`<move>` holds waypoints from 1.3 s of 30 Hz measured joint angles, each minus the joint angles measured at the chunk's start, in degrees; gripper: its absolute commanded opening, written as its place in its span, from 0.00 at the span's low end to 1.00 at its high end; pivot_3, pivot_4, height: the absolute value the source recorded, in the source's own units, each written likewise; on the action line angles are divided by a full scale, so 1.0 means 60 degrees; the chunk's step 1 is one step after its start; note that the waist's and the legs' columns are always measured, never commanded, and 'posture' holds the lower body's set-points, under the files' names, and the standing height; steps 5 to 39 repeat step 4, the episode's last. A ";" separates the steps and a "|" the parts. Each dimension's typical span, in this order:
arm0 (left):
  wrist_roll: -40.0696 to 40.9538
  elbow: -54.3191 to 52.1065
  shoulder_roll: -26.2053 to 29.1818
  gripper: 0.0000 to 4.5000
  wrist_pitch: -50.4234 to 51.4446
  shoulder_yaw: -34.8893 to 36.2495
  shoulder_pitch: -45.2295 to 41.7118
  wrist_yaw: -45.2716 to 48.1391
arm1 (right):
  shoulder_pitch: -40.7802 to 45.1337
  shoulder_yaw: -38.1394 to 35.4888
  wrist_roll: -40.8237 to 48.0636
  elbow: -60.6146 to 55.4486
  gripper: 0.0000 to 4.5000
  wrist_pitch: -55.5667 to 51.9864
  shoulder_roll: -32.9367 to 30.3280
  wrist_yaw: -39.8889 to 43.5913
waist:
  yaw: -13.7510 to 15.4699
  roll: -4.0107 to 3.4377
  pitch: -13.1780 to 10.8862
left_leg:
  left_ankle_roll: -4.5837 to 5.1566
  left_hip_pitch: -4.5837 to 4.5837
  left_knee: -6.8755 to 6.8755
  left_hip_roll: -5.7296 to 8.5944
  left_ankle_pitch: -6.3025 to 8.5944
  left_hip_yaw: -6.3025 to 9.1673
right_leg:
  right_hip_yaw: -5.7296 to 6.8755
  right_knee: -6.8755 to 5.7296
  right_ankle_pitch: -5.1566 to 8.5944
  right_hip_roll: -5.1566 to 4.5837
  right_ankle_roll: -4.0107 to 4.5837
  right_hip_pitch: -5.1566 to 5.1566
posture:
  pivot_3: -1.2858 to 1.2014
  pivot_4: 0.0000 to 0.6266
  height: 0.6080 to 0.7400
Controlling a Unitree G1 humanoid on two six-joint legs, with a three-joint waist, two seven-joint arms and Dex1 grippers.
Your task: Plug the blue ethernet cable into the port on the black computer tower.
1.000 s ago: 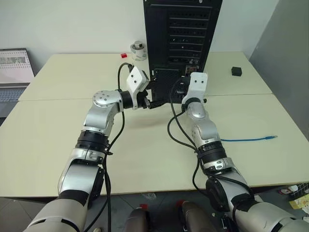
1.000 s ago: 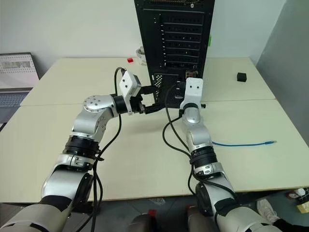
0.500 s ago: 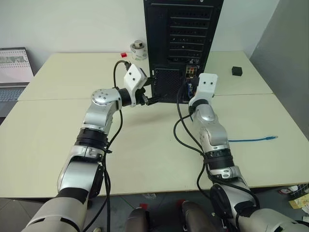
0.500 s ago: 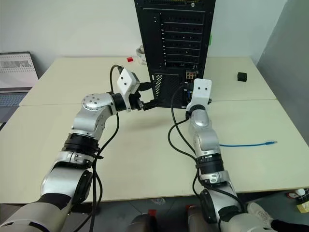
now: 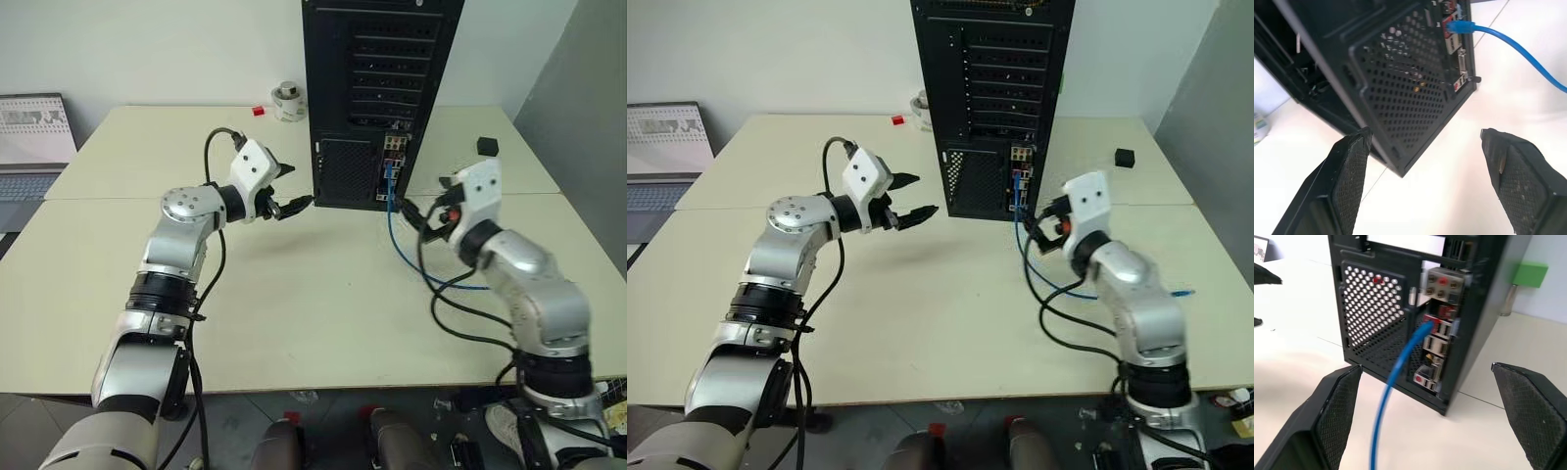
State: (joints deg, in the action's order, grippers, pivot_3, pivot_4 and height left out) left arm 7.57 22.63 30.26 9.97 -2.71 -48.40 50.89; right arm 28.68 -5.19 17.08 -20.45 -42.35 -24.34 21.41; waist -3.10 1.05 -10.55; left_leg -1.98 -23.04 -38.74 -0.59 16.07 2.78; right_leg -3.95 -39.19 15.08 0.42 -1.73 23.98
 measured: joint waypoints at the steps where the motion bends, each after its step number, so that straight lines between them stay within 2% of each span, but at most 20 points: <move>1: 0.0076 -0.0132 0.0004 0.84 0.0046 0.0041 0.0074 0.0028 | 0.0008 -0.0085 0.0154 -0.0012 1.00 -0.0054 -0.0199 0.0257 | -0.0004 0.0000 0.0000 | 0.0000 0.0000 0.0001 -0.0001 0.0000 -0.0001 | 0.0000 0.0002 0.0000 0.0000 0.0000 0.0000 | 0.52 0.24 1.00; 4: 0.0191 -0.0422 0.0028 0.84 0.0230 0.0072 0.0269 0.0092 | 0.0073 -0.0069 0.0505 -0.0031 1.00 -0.0116 -0.0661 0.0900 | -0.0007 0.0000 0.0000 | 0.0000 0.0000 0.0001 -0.0003 0.0000 -0.0001 | -0.0002 0.0004 0.0000 0.0001 0.0000 0.0001 | 0.52 0.24 1.00; 39: 0.0191 -0.0422 0.0028 0.84 0.0230 0.0072 0.0269 0.0092 | 0.0073 -0.0069 0.0505 -0.0031 1.00 -0.0116 -0.0661 0.0900 | -0.0007 0.0000 0.0000 | 0.0000 0.0000 0.0001 -0.0003 0.0000 -0.0001 | -0.0002 0.0004 0.0000 0.0001 0.0000 0.0001 | 0.52 0.24 1.00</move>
